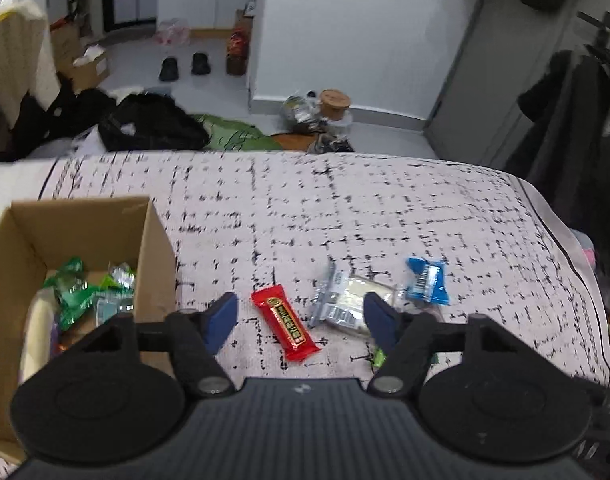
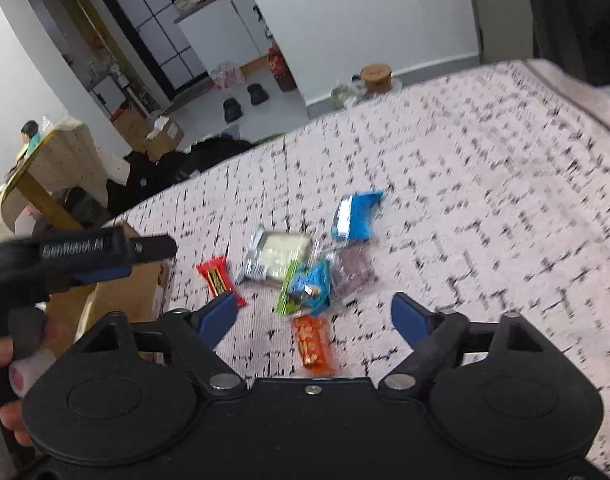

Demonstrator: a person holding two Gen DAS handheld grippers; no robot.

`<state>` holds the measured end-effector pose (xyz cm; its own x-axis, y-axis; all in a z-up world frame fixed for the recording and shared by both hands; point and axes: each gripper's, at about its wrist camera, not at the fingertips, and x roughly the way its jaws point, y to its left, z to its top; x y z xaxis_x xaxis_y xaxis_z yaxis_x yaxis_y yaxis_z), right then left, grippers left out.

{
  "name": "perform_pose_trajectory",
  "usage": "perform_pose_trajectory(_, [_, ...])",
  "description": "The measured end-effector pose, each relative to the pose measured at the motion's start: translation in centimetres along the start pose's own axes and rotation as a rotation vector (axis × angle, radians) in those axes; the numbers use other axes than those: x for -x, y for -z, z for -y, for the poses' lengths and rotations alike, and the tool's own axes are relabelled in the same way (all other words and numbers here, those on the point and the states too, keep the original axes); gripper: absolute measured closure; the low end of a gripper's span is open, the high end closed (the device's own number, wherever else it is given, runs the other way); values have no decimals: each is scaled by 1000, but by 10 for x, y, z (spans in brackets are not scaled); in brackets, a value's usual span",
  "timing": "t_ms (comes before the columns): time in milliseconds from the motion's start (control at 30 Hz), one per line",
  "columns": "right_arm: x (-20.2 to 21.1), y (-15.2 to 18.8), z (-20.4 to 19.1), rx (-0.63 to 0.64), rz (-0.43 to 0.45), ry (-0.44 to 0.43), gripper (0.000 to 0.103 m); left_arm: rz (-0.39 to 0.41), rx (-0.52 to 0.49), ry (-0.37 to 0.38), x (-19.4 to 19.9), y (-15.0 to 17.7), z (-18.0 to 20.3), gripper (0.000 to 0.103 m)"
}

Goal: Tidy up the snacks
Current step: 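Withdraw both tools from the box back toward the remaining snacks, then grasp the red chocolate bar with the left gripper while the right gripper grasps the orange candy pack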

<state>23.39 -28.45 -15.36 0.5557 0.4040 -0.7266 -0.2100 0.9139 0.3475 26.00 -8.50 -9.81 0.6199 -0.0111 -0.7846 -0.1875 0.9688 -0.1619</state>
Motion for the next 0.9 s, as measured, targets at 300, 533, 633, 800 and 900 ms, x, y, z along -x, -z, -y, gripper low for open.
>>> perform_pose_trajectory(300, [-38,14,0,-38,-94,-1,39,-62,29,4,-23,11,2,60])
perform_pose_trajectory(533, [-57,19,9,-45,-162,-1,70,-107,33,-5,-41,18,2,66])
perform_pose_trajectory(633, [-58,16,16,-69,-180,-21,82,-121,30,-5,-49,19,5,66])
perform_pose_trajectory(800, [-53,16,17,-50,-185,-14,83,-141,15,-34,-64,19,9,66])
perform_pose_trajectory(900, [-49,13,24,-58,-182,0,83,-159,23,-61,-72,20,7,66])
